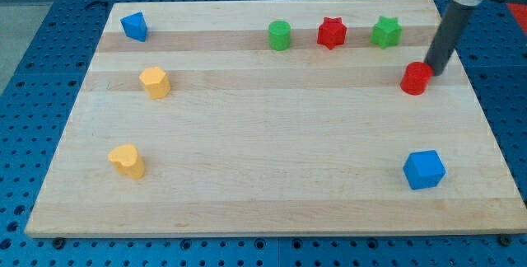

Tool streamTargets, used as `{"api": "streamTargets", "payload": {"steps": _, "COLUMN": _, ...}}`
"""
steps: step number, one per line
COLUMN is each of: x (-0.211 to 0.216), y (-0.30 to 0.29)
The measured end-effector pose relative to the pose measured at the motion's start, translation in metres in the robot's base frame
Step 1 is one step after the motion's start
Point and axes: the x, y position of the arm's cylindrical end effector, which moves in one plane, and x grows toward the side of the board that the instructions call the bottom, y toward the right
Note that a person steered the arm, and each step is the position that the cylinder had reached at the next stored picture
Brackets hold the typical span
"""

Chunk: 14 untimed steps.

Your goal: Push the red circle to the center of the board

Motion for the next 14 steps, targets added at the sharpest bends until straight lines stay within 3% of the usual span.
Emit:
{"api": "streamTargets", "payload": {"steps": 2, "x": 0.000, "y": -0.028}}
{"api": "streamTargets", "payload": {"steps": 5, "x": 0.051, "y": -0.027}}
{"api": "streamTargets", "payload": {"steps": 6, "x": 0.045, "y": -0.065}}
{"api": "streamTargets", "payload": {"steps": 8, "x": 0.051, "y": -0.075}}
{"api": "streamTargets", "payload": {"steps": 12, "x": 0.112, "y": -0.073}}
{"api": "streamTargets", "payload": {"steps": 14, "x": 0.082, "y": -0.117}}
